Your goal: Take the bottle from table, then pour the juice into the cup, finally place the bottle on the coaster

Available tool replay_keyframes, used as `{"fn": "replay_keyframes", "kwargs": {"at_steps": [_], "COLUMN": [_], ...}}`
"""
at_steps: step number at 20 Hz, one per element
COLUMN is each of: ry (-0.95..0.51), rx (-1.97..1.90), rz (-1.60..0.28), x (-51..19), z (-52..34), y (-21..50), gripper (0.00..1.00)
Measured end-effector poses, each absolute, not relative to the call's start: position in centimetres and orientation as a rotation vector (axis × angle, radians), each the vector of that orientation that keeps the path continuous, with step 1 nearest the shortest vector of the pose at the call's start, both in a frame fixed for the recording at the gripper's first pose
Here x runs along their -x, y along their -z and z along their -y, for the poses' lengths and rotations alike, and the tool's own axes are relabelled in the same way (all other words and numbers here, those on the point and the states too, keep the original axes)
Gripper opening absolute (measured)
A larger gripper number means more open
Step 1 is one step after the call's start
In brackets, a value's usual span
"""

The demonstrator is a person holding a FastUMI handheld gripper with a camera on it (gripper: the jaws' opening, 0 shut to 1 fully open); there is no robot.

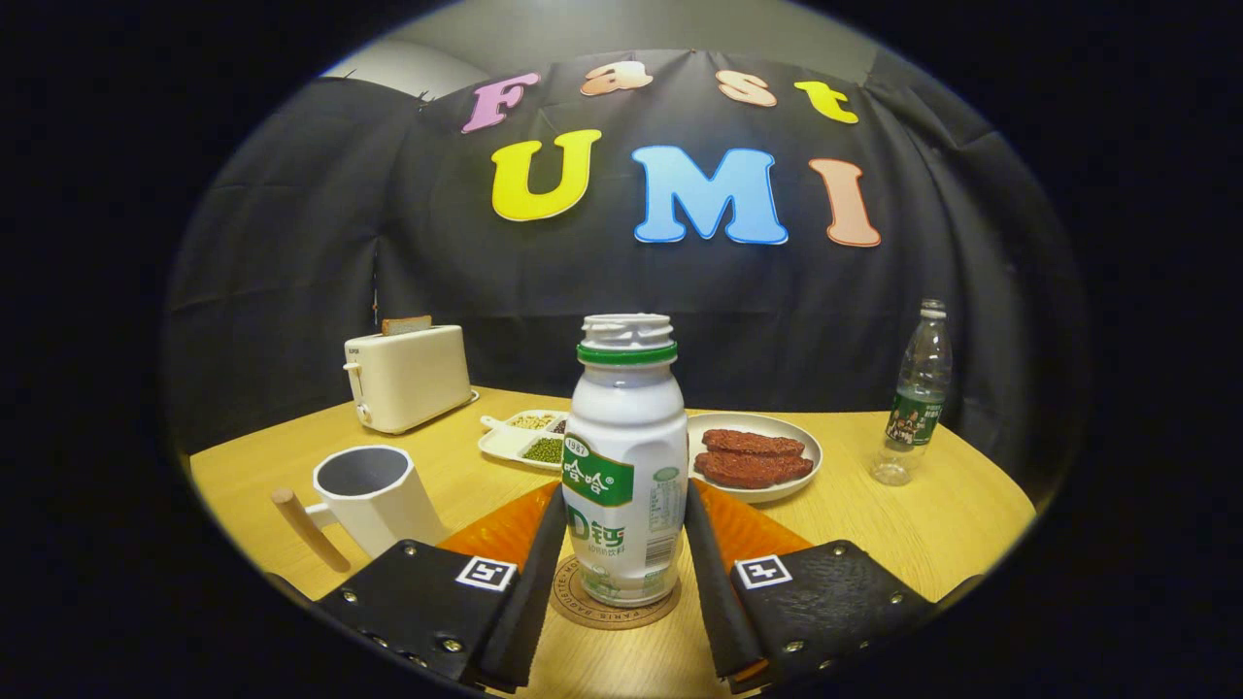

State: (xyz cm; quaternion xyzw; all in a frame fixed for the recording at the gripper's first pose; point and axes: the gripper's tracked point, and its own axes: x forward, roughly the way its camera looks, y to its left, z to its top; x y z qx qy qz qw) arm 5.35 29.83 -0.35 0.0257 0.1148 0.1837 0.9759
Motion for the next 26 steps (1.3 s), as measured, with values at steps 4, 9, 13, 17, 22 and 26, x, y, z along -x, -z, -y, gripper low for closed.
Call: {"fn": "replay_keyframes", "kwargs": {"at_steps": [4,9,13,17,22,26], "ry": [-0.361,-0.376,-0.384,-0.374,-0.351,-0.366], "rx": [-0.063,-0.075,-0.074,-0.114,-0.107,-0.021], "rz": [-0.213,-0.181,-0.214,-0.151,-0.033,0.06], "x": [-5.4,-5.4,-5.3,-5.4,-3.5,-1.0], "z": [-29.9,-29.6,-29.8,-29.6,-28.2,-27.6], "y": [0.6,0.3,1.5,-0.3,-6.0,-11.4], "gripper": [0.67,0.67,0.77,0.97,0.99,0.99]}}
